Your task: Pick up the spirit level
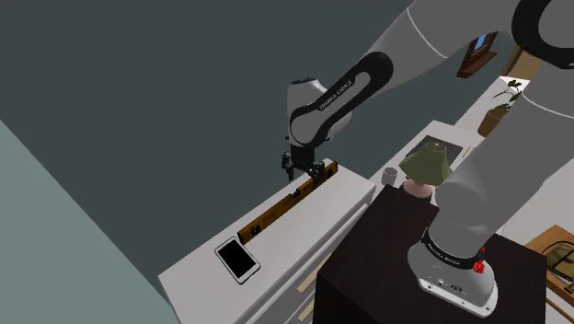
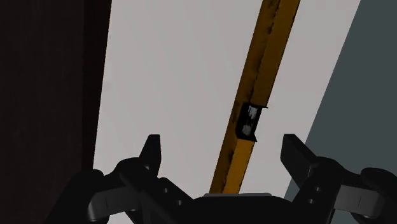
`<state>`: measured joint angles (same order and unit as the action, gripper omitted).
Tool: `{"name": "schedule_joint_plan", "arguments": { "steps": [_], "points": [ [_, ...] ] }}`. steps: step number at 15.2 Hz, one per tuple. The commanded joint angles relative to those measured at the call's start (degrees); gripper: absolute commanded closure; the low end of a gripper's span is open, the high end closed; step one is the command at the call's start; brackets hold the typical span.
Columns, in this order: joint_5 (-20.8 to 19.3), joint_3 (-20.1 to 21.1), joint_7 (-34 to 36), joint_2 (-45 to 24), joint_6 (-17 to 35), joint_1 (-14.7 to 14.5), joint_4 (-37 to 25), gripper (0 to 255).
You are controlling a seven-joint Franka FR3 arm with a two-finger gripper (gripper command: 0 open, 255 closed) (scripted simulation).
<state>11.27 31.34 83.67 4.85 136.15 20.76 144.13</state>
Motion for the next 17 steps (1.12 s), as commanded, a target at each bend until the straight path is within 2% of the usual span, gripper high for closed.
{"name": "schedule_joint_plan", "arguments": {
  "steps": [1, 4, 13, 14, 17],
  "points": [
    [-2.7, 0.3, 7.4, -5.3, 3.4, 1.1, -1.6, 0],
    [-6.6, -0.9, 15.9, -11.8, 7.8, 1.1, -3.2, 0],
    [-11.4, -3.0, 18.8, -18.2, 13.7, -0.3, -3.0, 0],
    [-11.3, -3.0, 18.8, -18.1, 13.7, -0.3, -3.0, 255],
    [-11.3, -3.0, 18.9, -18.1, 13.7, -0.4, -3.0, 255]
  ]
}}
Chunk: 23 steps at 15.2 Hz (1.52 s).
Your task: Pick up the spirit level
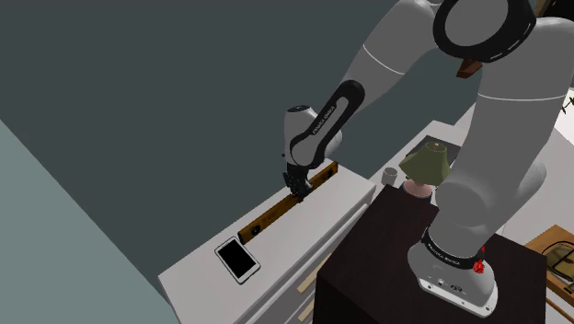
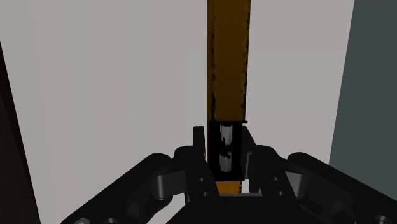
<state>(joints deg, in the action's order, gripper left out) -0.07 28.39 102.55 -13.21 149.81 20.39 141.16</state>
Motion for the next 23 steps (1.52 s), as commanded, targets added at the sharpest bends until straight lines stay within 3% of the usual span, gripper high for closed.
{"name": "schedule_joint_plan", "arguments": {
  "steps": [1, 6, 23],
  "points": [
    [0.0, 0.0, 0.0, -0.1, 0.1, 0.0, 0.0, 255],
    [0.0, -0.1, -0.1, -0.1, 0.0, 0.1, -0.1, 255],
    [8.6, 2.7, -5.3, 12.1, -12.2, 2.0, -1.3, 255]
  ]
}}
